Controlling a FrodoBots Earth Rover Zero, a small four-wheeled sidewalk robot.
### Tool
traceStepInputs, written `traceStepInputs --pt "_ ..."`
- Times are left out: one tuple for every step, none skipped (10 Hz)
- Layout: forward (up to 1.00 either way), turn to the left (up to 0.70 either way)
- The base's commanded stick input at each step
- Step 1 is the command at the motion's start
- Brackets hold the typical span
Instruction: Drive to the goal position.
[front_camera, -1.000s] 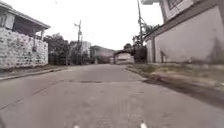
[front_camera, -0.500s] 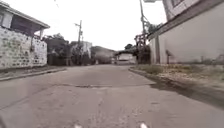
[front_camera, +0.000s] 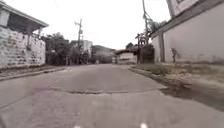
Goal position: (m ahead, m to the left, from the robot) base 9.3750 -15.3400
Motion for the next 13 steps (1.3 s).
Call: traceStepInputs --pt "1.00 0.00" --pt "1.00 0.00" --pt "1.00 0.00" --pt "1.00 0.00" --pt "1.00 0.00" --pt "1.00 0.00" --pt "1.00 0.00" --pt "1.00 0.00" --pt "1.00 0.00" --pt "1.00 0.00" --pt "1.00 0.00" --pt "1.00 0.00" --pt "1.00 0.00"
